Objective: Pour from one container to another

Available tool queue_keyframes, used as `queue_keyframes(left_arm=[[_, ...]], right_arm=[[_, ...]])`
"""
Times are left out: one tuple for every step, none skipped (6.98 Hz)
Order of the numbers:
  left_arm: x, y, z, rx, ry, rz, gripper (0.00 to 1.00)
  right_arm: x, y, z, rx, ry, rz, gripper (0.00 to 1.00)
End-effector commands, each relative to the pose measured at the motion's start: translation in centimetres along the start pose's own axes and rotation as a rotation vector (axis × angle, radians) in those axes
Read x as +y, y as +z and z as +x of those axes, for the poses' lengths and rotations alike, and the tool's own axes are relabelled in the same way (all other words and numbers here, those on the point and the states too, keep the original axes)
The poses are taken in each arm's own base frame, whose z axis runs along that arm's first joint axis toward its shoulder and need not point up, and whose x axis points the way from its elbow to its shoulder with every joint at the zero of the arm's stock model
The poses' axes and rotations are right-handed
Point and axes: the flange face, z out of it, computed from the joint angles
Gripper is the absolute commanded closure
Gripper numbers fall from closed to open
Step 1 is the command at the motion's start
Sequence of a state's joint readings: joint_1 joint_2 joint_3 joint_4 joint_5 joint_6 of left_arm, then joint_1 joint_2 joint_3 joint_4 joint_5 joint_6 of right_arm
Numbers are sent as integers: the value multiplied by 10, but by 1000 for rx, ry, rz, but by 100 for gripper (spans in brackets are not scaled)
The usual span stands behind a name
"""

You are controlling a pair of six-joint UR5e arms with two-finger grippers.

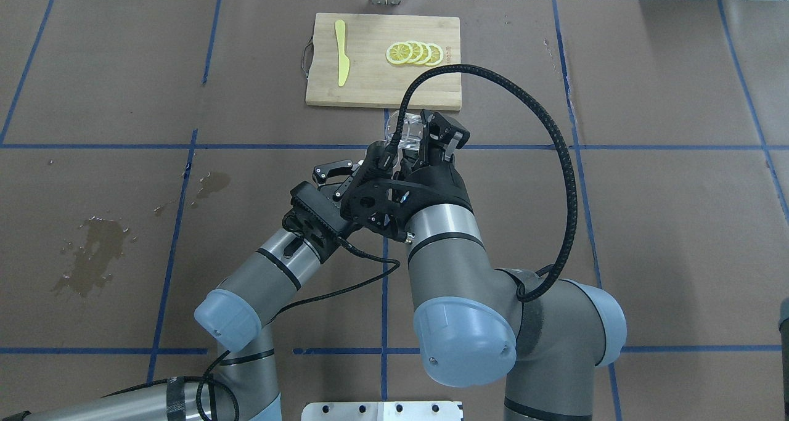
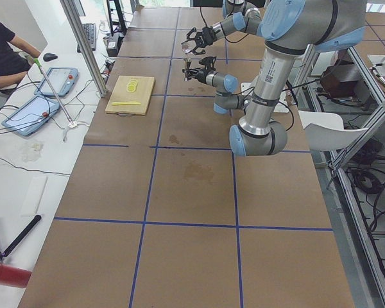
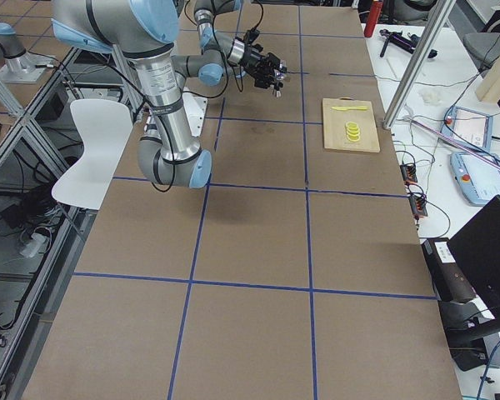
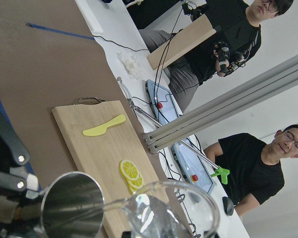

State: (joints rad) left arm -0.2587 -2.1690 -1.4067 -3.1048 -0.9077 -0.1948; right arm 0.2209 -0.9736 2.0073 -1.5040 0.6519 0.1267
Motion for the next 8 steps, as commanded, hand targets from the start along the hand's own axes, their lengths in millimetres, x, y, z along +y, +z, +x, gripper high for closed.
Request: queue_keyframes(left_arm=[[0, 0, 0, 0, 0, 0, 100], [0, 0, 0, -3, -2, 0, 100], [2, -1, 0, -4, 0, -2, 100], [3, -2, 4, -2, -4, -4, 100], [2, -2, 4, -1, -5, -3, 100], [2, -2, 4, -1, -5, -3, 100], [2, -2, 4, -1, -5, -3, 100], [2, -2, 4, -1, -5, -3, 100]], right_arm=[[-2, -6, 7, 1, -64, -14, 100], [-3, -6, 7, 1, -78, -14, 100], [-3, -6, 6, 0, -88, -14, 100], [-6, -7, 7, 0, -92, -15, 100], [-16, -10, 9, 0, -104, -19, 100], [-17, -10, 10, 1, -116, -25, 100], [-19, -11, 11, 0, -136, -23, 100], [-22, -12, 11, 0, -156, -20, 100]])
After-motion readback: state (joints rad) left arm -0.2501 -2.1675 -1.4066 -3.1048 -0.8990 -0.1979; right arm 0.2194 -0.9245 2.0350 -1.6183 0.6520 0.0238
